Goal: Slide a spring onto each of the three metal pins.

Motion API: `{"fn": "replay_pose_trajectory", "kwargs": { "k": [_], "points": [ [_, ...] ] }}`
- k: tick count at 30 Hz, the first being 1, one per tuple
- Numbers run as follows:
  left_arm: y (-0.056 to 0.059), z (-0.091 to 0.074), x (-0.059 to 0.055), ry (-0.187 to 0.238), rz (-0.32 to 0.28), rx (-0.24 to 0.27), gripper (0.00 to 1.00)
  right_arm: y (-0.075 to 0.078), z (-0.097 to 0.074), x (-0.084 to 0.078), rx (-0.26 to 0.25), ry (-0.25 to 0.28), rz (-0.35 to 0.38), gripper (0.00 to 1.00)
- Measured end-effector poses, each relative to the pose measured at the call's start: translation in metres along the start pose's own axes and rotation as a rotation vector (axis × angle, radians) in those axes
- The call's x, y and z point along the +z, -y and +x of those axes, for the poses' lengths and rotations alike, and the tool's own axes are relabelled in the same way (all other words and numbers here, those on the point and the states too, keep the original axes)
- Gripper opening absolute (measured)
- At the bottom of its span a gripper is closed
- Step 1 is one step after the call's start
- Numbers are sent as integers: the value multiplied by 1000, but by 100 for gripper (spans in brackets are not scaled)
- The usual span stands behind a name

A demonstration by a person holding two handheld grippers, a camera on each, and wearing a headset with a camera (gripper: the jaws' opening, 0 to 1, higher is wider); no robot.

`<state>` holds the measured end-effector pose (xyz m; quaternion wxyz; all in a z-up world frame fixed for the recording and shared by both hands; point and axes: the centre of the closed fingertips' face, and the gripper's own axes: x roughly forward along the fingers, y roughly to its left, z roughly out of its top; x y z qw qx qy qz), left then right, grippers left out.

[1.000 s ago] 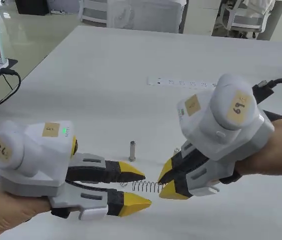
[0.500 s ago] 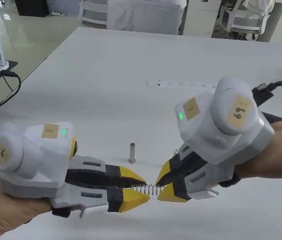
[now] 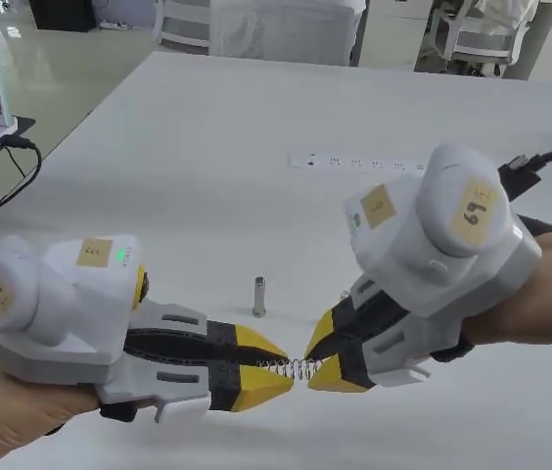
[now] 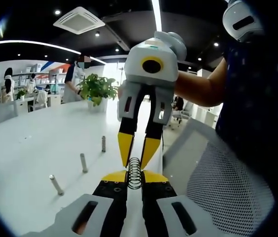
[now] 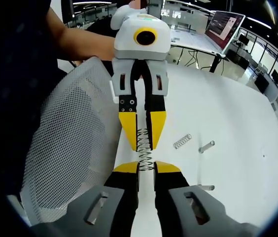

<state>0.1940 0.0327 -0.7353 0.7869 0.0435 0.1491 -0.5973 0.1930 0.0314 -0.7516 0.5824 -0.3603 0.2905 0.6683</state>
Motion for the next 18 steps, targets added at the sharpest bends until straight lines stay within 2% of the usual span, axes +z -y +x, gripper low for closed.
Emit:
{"fn": "replay_pose_trajectory", "kwargs": {
  "k": [10, 18],
  "points": [
    [3, 0, 7, 18, 6, -8, 3, -2, 6, -3, 14, 2, 12, 9],
    [2, 1, 7, 20, 5, -4, 3, -2, 5, -4, 9, 4, 1, 8]
  ]
}}
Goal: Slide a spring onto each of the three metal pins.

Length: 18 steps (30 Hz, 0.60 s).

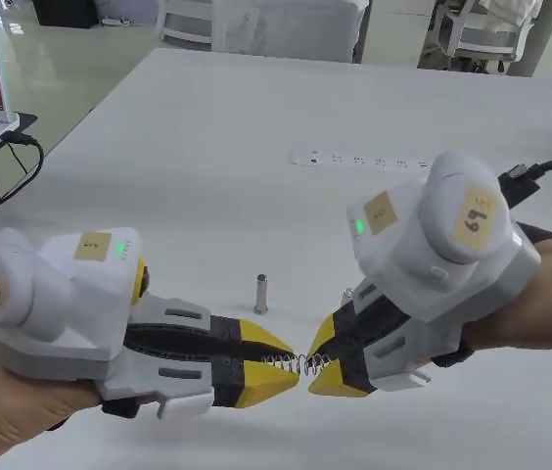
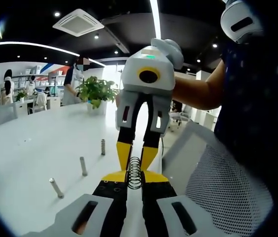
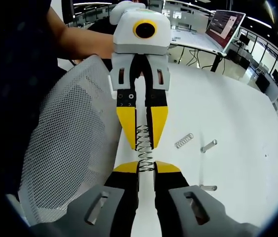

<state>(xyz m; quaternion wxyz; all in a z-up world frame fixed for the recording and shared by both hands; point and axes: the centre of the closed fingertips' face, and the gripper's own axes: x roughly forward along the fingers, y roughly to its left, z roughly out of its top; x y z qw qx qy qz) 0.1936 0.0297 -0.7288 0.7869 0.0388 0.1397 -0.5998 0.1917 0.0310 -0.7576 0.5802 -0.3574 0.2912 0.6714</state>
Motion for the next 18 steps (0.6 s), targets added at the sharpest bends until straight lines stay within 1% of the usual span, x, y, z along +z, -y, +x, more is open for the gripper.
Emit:
{"fn": "replay_pose_trajectory", "kwargs": {
  "k": [4, 6, 14, 18],
  "points": [
    [1, 1, -3, -19, 9, -2, 3, 0, -3, 2, -4, -4, -2, 8],
    [1, 2, -6, -31, 15, -3, 3, 0, -7, 5, -3, 2, 2, 8],
    [4, 3, -6, -47, 33, -17, 3, -4, -14, 12, 5, -5, -5, 8],
    [6, 4, -8, -52, 38, -23, 3, -7, -18, 16, 25, 11, 9, 8]
  ]
}}
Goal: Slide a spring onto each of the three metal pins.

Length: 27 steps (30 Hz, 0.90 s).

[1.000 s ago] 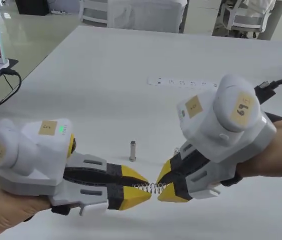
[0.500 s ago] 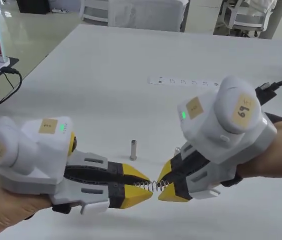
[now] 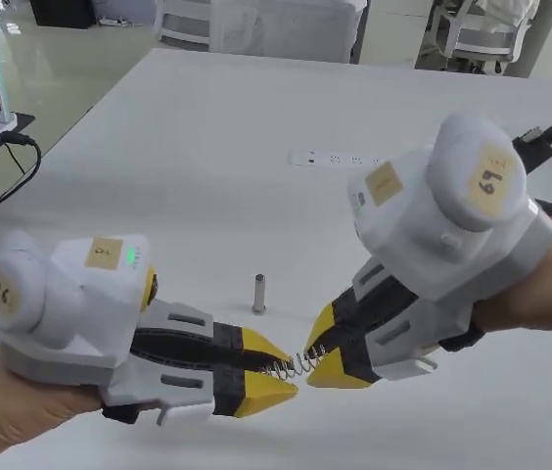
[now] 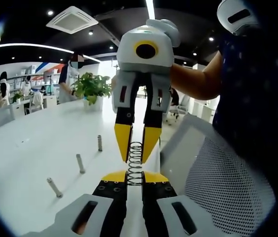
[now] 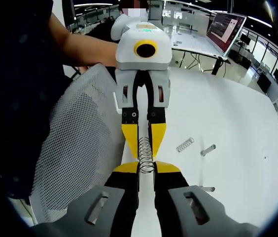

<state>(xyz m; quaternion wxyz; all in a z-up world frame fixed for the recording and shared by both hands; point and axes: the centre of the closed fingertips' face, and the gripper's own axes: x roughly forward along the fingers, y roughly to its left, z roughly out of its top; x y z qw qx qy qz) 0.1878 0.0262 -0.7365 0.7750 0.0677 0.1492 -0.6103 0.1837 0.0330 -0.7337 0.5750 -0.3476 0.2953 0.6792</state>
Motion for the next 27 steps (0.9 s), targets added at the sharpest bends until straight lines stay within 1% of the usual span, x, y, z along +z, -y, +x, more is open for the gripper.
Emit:
{"fn": "replay_pose_trajectory", "kwargs": {
  "k": [5, 12, 22, 27],
  "points": [
    [1, 1, 0, 1, 4, -4, 3, -2, -4, 8, 14, 25, 20, 8],
    [2, 2, 1, 3, 4, -11, 3, -3, -5, 16, 20, 40, 13, 8],
    [2, 2, 1, 1, 5, -15, 3, -5, -5, 25, 20, 25, -13, 8],
    [2, 3, 0, -5, 4, -15, 3, -5, -3, 26, 19, 15, -28, 8]
  ]
}}
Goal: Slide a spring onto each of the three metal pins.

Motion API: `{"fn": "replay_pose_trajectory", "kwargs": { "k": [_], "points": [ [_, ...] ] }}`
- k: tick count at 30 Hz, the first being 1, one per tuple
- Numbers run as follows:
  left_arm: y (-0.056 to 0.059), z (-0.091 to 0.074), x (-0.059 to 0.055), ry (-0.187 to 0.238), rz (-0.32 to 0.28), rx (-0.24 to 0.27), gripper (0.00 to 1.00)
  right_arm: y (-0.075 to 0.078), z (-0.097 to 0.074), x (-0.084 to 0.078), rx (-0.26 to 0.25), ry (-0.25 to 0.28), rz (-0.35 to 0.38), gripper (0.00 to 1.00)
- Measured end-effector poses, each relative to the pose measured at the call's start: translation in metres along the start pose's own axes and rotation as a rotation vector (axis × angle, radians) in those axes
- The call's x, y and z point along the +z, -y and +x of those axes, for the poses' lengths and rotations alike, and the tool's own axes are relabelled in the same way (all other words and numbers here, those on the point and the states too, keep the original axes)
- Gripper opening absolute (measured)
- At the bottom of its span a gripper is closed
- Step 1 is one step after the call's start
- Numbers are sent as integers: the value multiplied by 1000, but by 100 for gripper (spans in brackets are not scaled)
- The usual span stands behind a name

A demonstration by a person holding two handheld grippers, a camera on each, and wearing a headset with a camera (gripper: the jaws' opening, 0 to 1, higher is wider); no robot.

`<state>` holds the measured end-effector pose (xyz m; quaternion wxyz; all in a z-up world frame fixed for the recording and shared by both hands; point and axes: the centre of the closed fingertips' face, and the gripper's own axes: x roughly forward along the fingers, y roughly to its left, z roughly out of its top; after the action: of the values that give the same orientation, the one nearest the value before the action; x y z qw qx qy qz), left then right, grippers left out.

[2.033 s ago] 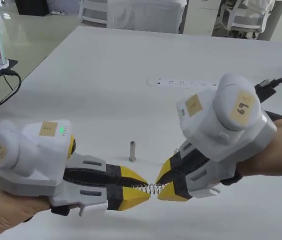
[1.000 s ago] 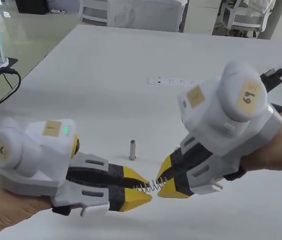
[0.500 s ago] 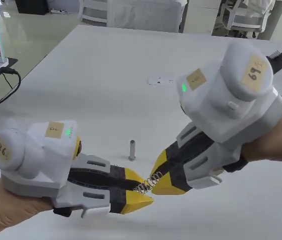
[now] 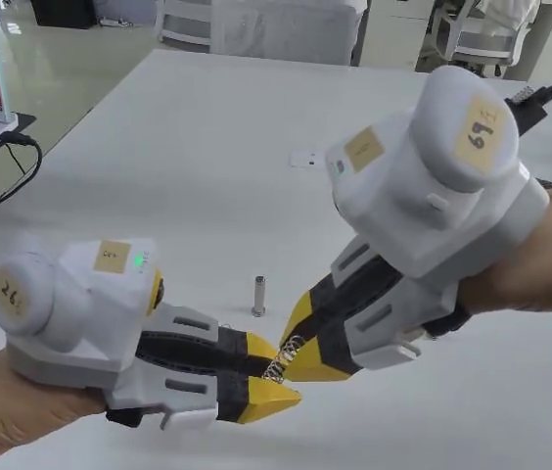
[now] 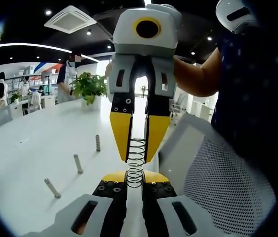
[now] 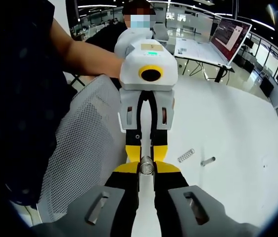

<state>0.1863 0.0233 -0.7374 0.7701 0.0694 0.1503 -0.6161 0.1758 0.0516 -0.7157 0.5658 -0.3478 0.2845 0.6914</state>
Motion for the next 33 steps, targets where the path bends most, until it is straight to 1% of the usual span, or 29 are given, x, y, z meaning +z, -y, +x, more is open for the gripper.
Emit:
{"fn": "replay_pose_trajectory", "kwargs": {
  "k": [5, 17, 22, 33],
  "points": [
    [1, 0, 0, 0, -2, -3, 3, -1, 1, 2, 3, 1, -1, 8],
    [0, 1, -1, -9, -2, -4, 3, 1, 3, 2, 2, -14, -12, 8],
    [-1, 1, -4, -15, -7, 4, 4, 1, 4, 0, 0, -30, -23, 8],
    [-3, -1, -5, -10, -25, 13, 10, 7, 3, -6, -13, -54, -26, 8]
  ]
}}
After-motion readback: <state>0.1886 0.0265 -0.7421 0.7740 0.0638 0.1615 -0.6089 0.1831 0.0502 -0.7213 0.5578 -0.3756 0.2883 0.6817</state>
